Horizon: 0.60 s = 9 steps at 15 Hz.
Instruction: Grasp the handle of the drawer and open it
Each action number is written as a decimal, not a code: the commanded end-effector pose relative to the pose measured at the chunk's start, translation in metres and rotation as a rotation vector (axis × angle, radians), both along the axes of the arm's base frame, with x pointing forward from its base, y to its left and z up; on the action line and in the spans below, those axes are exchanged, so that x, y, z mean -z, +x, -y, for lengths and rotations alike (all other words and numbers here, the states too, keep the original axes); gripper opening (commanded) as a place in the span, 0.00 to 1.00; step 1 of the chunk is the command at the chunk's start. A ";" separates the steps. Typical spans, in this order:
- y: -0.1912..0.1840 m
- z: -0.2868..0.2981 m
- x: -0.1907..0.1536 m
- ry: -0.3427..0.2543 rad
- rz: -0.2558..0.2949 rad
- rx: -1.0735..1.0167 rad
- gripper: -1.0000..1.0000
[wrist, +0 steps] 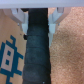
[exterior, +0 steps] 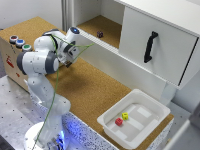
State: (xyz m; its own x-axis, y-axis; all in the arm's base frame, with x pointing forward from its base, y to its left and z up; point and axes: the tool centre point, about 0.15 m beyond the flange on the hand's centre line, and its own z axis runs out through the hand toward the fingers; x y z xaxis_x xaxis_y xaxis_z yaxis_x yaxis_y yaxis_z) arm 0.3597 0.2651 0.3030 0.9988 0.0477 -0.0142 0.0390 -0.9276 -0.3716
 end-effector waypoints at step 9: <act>0.008 0.100 0.021 0.017 0.007 0.087 0.00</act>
State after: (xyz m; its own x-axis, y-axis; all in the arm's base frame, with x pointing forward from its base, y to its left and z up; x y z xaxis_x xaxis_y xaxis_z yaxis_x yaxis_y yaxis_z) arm 0.3624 0.2158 0.3024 0.9998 -0.0015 -0.0203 -0.0089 -0.9282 -0.3719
